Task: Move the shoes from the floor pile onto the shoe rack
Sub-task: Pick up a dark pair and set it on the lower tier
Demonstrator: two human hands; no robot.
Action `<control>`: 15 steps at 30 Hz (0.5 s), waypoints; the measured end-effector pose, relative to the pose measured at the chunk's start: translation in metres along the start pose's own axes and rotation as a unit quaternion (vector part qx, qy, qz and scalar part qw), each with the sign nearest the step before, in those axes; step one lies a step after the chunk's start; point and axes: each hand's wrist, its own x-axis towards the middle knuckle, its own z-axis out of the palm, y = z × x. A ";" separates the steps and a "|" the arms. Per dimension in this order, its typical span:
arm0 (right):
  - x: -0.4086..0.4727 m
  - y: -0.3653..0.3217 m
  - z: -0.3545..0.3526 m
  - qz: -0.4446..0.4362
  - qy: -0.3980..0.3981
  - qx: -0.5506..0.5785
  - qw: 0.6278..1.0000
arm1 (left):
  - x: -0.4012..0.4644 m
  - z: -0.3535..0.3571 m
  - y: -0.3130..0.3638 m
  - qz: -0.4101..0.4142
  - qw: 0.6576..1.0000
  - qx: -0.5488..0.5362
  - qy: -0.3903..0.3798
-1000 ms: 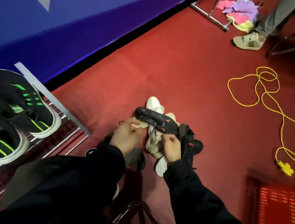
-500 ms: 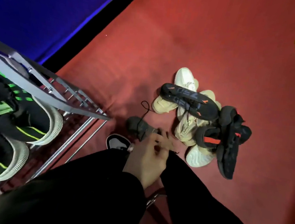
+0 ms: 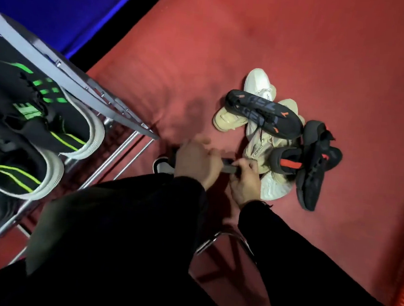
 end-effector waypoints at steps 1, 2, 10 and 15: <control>-0.006 -0.008 -0.012 -0.014 0.023 0.034 0.999 | -0.003 -0.004 0.000 0.001 1.000 0.015 0.018; -0.013 -0.013 -0.023 -0.027 0.038 0.055 0.997 | -0.004 -0.007 -0.002 -0.007 0.999 0.038 0.037; -0.052 -0.043 -0.113 -0.161 0.101 0.110 0.976 | -0.028 -0.021 -0.004 -0.082 0.989 0.025 -0.118; -0.069 -0.053 -0.145 -0.136 0.179 0.142 0.964 | -0.042 -0.012 -0.006 -0.034 0.955 -0.157 -0.249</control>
